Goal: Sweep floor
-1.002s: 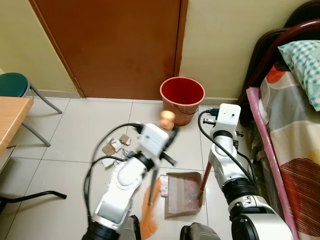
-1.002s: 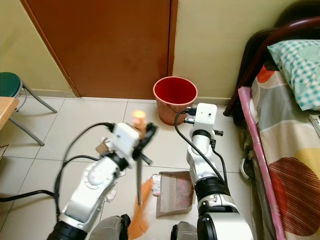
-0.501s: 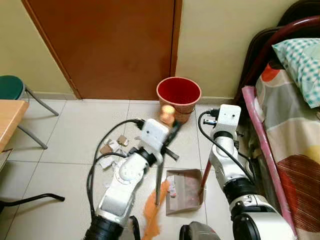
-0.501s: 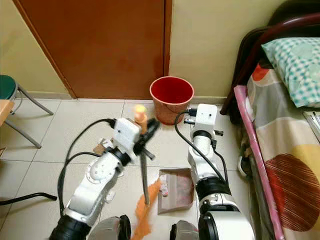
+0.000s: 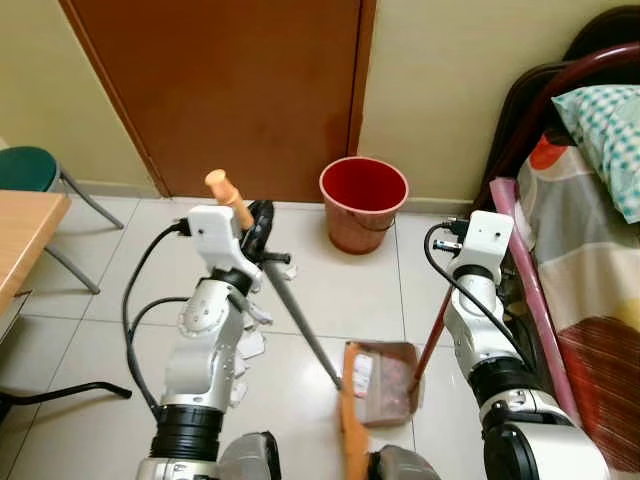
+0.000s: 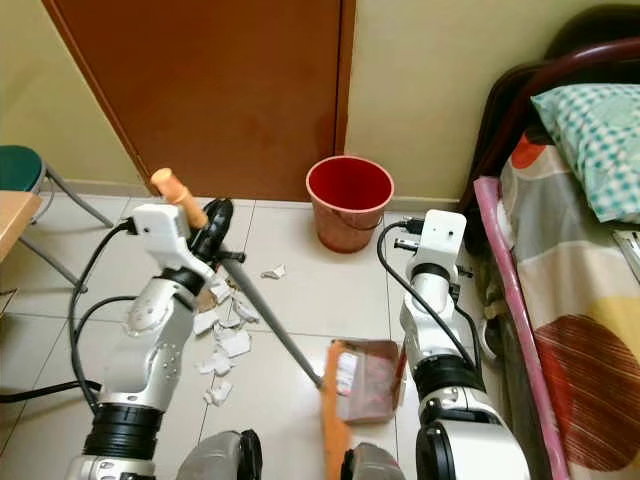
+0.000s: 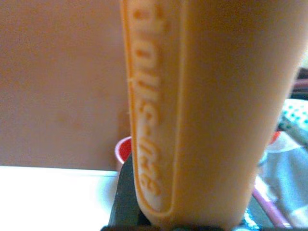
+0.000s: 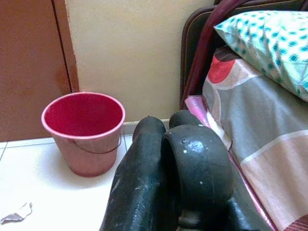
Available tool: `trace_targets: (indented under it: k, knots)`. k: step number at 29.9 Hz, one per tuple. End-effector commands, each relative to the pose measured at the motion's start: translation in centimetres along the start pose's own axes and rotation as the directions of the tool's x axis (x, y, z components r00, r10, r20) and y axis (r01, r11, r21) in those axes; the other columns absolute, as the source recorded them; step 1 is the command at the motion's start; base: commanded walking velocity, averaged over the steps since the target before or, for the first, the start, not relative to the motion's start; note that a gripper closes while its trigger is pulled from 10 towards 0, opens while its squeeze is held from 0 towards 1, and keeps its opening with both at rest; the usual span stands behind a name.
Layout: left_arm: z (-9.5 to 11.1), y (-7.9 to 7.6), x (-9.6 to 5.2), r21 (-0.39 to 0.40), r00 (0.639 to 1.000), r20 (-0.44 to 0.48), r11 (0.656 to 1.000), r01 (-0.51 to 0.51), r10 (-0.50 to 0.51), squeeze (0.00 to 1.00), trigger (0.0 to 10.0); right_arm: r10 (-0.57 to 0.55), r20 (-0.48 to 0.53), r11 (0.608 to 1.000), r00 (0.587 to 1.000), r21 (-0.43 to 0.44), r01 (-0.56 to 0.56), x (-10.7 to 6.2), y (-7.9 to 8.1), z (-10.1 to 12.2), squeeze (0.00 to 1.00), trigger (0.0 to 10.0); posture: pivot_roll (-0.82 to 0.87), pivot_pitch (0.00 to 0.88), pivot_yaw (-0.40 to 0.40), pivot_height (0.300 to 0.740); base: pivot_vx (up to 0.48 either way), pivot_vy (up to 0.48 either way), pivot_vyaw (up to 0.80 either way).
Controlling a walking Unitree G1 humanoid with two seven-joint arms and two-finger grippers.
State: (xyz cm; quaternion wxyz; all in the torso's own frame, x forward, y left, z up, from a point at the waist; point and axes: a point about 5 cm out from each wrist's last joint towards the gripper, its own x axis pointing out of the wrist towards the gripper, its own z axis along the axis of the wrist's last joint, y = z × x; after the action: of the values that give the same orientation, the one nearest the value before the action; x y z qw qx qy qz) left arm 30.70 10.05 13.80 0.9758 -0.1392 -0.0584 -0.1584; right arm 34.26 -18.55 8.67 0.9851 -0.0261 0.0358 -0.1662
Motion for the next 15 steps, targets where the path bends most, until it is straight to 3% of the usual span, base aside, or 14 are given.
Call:
trace_targets:
  k: [1,4,8,11,15]
  knots:
    - [0.3,-1.3,0.7,-0.077,0.998,0.019,0.995,0.058,-0.057,0.0,10.0,0.004,0.012,1.0,1.0,0.02,-0.004,0.3,0.3,0.6,0.0,10.0,-0.02,0.044,-0.019,0.74,0.0,0.0,0.0]
    - [0.4,-2.1,1.2,-0.138,0.997,0.027,0.987,0.08,-0.077,0.0,10.0,0.007,0.016,1.0,1.0,0.028,-0.008,0.3,0.5,0.8,0.0,10.0,-0.03,0.034,-0.016,0.74,0.0,0.0,0.0]
    - [0.8,-1.8,1.4,-0.118,0.997,0.048,0.991,0.066,-0.06,0.0,10.0,0.009,0.015,1.0,1.0,0.03,-0.01,0.4,0.5,0.7,0.0,10.0,-0.03,0.03,-0.016,0.74,0.0,0.0,0.0]
    - [1.2,-0.5,1.1,-0.063,0.998,0.066,0.998,0.02,-0.015,0.0,10.0,0.008,0.012,1.0,1.0,0.026,-0.008,0.3,0.3,0.5,0.0,10.0,-0.03,0.029,-0.017,0.74,0.0,0.0,0.0]
    - [2.2,2.5,-0.3,0.04,0.995,0.086,0.997,-0.061,0.057,0.0,10.0,-0.001,0.009,1.0,1.0,0.029,0.0,0.4,-0.1,0.4,0.0,10.0,-0.03,0.028,-0.016,0.74,0.0,0.0,0.0]
